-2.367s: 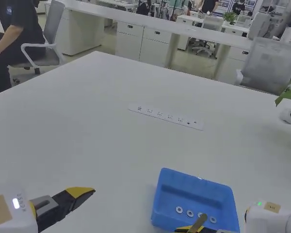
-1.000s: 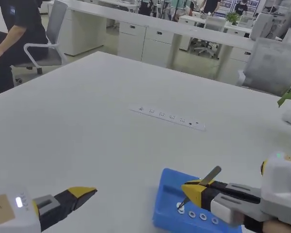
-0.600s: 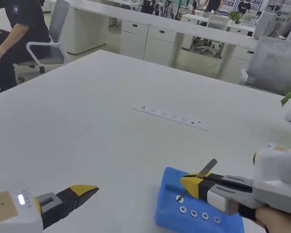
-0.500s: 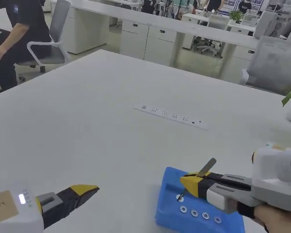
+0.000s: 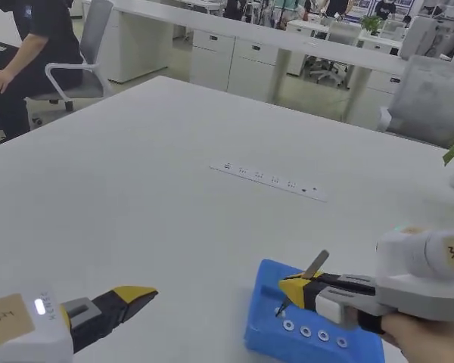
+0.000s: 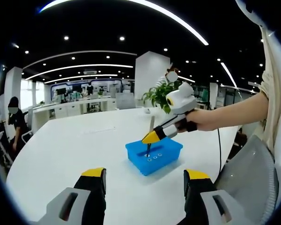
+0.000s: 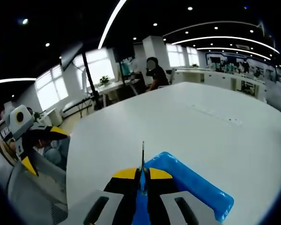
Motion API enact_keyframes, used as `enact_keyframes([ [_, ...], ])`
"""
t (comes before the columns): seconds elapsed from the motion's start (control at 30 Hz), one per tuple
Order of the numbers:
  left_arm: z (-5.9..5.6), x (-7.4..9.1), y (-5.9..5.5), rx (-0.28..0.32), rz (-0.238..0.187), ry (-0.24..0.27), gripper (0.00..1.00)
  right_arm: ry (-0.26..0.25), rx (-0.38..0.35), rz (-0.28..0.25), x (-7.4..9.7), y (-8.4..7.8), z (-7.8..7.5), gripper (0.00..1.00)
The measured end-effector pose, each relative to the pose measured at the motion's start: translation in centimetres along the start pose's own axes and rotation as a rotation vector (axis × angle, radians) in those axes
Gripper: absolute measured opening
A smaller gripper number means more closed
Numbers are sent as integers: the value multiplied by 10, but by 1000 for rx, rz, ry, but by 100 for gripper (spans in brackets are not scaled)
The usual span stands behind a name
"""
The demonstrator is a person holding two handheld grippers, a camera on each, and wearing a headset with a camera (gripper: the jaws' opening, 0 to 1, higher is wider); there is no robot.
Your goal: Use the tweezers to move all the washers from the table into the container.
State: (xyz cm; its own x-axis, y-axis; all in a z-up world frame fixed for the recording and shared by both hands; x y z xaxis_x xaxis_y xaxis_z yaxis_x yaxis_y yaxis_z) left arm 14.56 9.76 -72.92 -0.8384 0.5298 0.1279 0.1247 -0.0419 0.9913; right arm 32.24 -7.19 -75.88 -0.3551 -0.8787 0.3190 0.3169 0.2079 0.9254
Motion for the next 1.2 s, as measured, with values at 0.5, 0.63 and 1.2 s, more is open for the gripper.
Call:
enact_keyframes([
  [0.5,-1,-1,-1,9,13,-5,67,3,-7,31,-14,-10,-8,3],
  [0.63,-2,-2,-2,11,21,-10,67,5,-11,34,-16,-12,-8,3],
  [1.2,-2,-2,-5,23,36,-19,68,4,10,60,-19,-21,-11,3],
])
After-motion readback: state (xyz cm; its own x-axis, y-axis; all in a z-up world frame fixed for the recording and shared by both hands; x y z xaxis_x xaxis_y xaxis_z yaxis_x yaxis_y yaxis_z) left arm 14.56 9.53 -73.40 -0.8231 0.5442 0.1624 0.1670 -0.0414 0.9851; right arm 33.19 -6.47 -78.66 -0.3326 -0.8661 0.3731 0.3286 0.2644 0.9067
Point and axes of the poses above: the centre of the closed fingertips' face, and the gripper's own axes: x roughly backward along the fingers, z roughly to its left, y roughly out of its top, the point moved 8 cm from there along x, roughly backward along the fingers, and after that the axes turned 11 degrees about -z, right-handed, at the moved point
